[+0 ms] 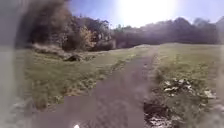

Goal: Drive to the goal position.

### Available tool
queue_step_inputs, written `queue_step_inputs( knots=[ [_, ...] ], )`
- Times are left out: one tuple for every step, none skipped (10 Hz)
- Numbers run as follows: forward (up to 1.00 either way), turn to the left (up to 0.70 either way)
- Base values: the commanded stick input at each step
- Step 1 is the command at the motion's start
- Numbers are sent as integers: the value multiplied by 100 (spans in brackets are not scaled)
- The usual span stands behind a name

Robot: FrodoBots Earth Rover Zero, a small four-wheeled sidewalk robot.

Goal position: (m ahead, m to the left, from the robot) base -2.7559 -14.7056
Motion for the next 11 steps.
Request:
queue_step_inputs(
  knots=[
    [100, 4],
    [100, 1],
    [100, 0],
    [100, 7],
    [100, 2],
    [100, 0],
    [100, 0],
    [100, 2],
    [100, 2],
    [100, 8],
    [100, 3]
  ],
)
